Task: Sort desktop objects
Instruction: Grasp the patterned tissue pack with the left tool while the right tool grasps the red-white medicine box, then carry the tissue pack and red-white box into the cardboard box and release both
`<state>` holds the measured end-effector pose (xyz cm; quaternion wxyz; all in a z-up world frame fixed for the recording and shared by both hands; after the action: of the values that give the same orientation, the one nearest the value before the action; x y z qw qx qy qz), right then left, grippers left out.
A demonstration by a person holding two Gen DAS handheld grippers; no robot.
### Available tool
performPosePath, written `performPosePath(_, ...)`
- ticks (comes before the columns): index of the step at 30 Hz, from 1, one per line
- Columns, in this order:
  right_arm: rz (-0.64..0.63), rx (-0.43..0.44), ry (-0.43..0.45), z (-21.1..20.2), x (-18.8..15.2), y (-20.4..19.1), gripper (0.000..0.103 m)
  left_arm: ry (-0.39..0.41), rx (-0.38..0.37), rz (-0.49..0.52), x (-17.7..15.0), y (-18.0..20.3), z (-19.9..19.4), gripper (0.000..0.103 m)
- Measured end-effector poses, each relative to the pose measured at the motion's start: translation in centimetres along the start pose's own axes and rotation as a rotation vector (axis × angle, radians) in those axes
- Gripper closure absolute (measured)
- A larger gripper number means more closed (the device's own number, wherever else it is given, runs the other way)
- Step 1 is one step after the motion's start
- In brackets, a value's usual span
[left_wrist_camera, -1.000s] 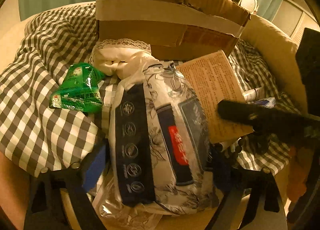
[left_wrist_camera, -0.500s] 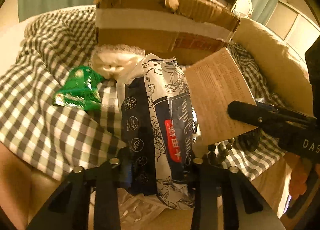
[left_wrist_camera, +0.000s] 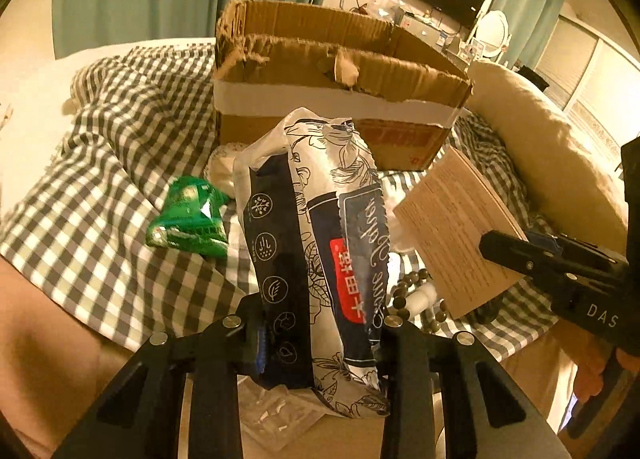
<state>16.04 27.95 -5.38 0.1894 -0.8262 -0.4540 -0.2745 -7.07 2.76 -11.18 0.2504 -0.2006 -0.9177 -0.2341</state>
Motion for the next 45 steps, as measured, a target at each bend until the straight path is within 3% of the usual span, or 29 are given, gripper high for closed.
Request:
performPosePath(16, 0.053, -0.006, 0.088, -3.5, 2.6, 1.4, 0.072, 0.089, -0.035, 0.023, 5.0, 1.6, -4.1, 0.071)
performPosePath(21, 0.022, -0.009, 0.071, -3.6, 3.6, 1.1, 0.072, 0.102, -0.017, 0.040, 6.7, 1.4, -4.5, 0.071)
performPosePath(33, -0.160, -0.097, 0.100, -5.9, 11.0, -0.1, 0.074, 0.141, -0.036, 0.079, 12.6, 2.3, -6.0, 0.071)
performPosePath(45, -0.112, -0.099, 0.189, -7.2, 16.6, 2.3, 0.074, 0.161, -0.078, 0.113, 17.4, 4.8, -4.4, 0.071)
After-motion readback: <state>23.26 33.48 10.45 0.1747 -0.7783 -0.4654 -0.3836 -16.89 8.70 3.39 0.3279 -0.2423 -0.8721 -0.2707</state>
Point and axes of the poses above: each gripper's, at about its wrist camera, not at the fingertips, and z roughly the way its jaws point, y to its right, x to its top, the point moved 9 cm from there along z, roughly the way its jaws point, and after that the axes turned 9 degrees about -z, right-handed, at the moved point
